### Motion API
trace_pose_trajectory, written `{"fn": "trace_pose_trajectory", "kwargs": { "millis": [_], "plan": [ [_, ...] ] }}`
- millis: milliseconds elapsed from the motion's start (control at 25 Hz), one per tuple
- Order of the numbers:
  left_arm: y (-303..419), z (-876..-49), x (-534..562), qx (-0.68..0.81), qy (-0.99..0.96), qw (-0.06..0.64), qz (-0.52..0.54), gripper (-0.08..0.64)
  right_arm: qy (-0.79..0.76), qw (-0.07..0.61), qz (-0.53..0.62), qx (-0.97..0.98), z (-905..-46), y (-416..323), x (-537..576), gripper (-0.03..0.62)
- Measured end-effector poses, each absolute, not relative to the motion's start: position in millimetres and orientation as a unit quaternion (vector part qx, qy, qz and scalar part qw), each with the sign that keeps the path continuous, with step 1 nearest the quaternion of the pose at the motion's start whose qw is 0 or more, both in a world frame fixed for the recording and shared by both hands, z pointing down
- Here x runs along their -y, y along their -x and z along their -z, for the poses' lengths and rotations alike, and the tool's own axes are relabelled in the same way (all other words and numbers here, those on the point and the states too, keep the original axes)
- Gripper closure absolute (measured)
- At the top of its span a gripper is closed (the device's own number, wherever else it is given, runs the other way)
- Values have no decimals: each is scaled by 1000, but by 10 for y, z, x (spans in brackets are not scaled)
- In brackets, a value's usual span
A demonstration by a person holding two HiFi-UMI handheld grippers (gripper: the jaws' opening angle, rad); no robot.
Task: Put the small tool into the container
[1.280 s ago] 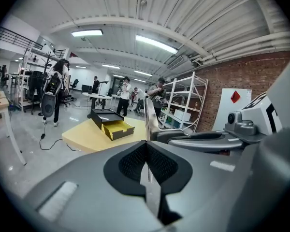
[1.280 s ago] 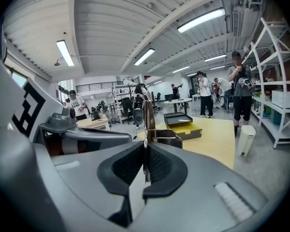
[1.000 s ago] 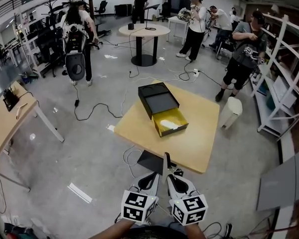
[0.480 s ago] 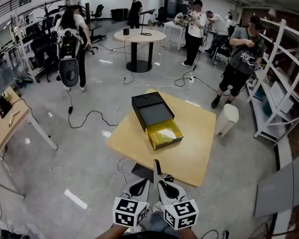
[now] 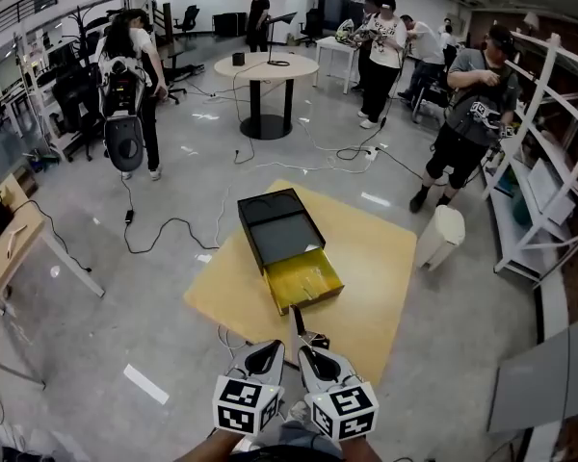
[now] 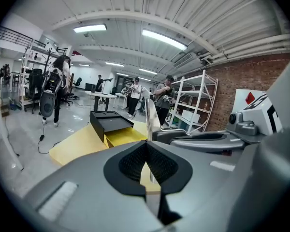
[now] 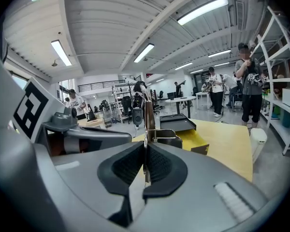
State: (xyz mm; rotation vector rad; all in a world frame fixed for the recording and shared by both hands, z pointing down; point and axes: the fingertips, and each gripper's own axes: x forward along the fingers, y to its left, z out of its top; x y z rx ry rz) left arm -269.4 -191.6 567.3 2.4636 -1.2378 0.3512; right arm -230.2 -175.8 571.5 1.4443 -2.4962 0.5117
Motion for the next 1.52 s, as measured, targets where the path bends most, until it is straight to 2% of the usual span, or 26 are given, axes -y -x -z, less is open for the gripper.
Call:
{"fn": "trace_pose_trajectory", "kwargs": {
  "millis": [320,680,920,1080,1280,1520],
  "plan": [
    [-235,-5675,4791,453,-862,184,-134,557,-473,102,-180,856,-5691,-644,4671,583],
    [-1364,-6195,6777,476,-846,193,-144,557,-456,99,-188,864,-6191,-1853,6755,583],
    [-1442,-6563,7645,474,-847,193,-143,557,-460,100,-193,861,-6570,-1953,7639,583],
    [-670,-6660,8317,462,-852,194,-148,557,-472,101,-195,854,-6665,-1188,8320,583],
    [456,-6274,9624,445,-861,194,-151,557,-490,100,-203,842,-6293,-84,9643,583],
    [831,-5630,10928,430,-868,194,-154,557,-500,76,-234,830,-5673,286,10968,583]
  ]
}}
